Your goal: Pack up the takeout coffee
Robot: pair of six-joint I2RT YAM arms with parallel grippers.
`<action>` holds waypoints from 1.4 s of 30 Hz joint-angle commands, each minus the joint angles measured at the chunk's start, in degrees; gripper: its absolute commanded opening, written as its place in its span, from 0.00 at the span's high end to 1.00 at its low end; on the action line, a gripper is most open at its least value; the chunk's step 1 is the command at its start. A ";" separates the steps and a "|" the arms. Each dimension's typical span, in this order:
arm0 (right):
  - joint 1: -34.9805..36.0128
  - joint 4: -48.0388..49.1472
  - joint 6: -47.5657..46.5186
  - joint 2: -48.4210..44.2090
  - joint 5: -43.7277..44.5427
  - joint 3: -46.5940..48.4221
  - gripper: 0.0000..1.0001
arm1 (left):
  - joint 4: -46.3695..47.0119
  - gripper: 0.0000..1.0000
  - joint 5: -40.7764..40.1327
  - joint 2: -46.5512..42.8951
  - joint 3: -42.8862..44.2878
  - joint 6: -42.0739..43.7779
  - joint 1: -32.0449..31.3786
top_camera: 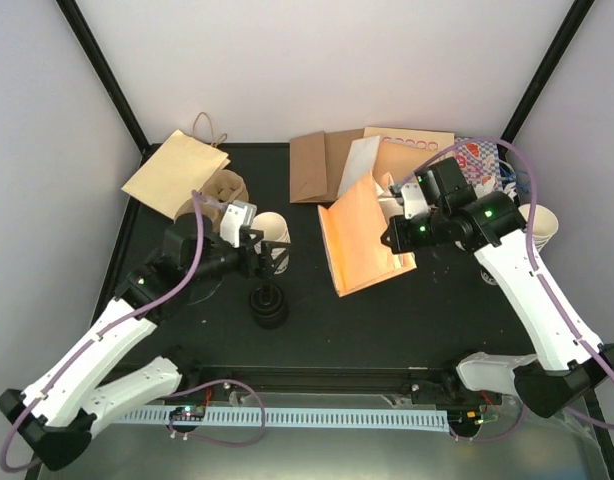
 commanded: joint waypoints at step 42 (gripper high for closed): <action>6.02 -12.37 3.46 10.29 32.67 5.23 0.99 | 6.79 0.07 -8.79 14.46 -0.38 -5.05 -16.36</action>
